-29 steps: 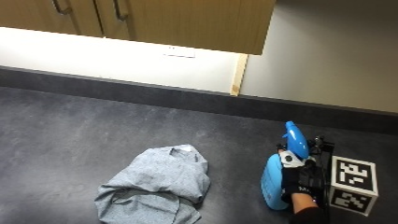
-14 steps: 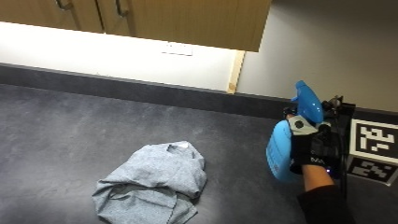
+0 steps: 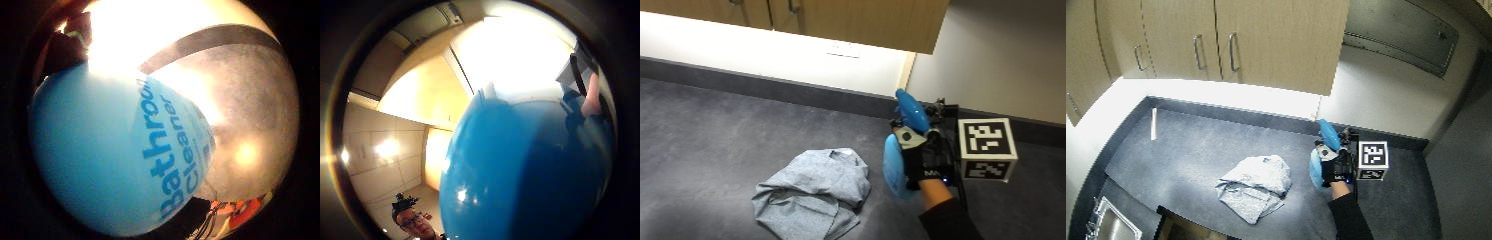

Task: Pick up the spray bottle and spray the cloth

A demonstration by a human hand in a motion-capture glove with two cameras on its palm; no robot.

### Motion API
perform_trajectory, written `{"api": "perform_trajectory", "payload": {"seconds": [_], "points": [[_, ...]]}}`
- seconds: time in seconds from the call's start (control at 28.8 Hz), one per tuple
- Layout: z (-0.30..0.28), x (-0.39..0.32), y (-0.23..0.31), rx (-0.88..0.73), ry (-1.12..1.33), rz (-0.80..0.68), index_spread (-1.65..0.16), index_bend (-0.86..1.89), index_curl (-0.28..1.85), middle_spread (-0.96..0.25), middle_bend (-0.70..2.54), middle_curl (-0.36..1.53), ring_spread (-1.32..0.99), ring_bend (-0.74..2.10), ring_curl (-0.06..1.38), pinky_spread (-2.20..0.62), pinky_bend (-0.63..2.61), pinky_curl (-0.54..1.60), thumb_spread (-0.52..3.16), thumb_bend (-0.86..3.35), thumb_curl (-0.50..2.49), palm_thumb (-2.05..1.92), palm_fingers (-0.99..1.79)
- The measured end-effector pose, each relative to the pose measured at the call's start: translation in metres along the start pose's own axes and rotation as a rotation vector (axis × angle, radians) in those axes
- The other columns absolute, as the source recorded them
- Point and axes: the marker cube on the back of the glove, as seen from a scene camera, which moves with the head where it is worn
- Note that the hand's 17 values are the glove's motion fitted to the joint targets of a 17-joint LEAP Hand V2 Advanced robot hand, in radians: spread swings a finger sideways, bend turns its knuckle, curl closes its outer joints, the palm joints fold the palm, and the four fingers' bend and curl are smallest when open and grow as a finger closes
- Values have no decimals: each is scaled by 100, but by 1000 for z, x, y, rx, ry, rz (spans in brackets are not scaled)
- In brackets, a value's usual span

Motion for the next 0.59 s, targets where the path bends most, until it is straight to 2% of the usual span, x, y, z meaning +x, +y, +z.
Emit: {"api": "perform_trajectory", "payload": {"seconds": [0.17,0.35,0.59], "points": [[40,-12,11,-100,-17,6,-18,37,58,-13,37,54,-9,18,38,7,17,22,57,-2,71,119,104],[55,-10,9,-134,-5,-10,-18,36,58,-12,36,54,-9,18,38,7,17,23,56,-2,71,119,105],[70,-5,4,-182,171,62,-18,34,59,-12,35,54,-9,18,39,7,17,23,55,-2,71,119,106]]}}
